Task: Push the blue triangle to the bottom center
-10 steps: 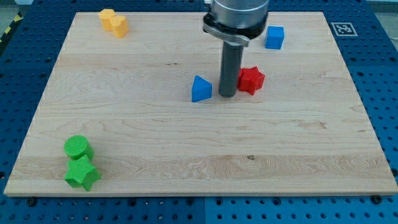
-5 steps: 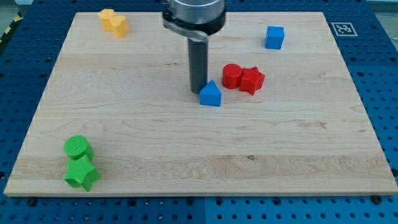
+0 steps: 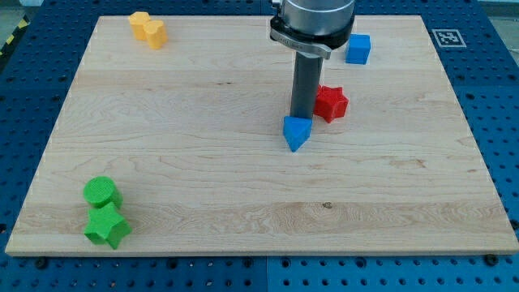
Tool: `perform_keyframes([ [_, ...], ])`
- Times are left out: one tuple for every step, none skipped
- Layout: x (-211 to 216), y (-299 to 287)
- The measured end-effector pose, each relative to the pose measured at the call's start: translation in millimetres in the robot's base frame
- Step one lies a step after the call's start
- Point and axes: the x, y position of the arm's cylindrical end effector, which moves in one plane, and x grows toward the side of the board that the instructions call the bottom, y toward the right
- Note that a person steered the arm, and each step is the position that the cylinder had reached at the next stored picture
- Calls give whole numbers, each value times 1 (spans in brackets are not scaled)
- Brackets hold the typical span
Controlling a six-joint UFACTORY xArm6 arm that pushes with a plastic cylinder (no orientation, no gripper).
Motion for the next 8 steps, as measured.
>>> perform_keyframes([
  [21,0],
  [27,-4],
  [37,-13],
  [46,-30],
  [71,-36],
  [101,-36],
  [116,-36],
  [78,-38],
])
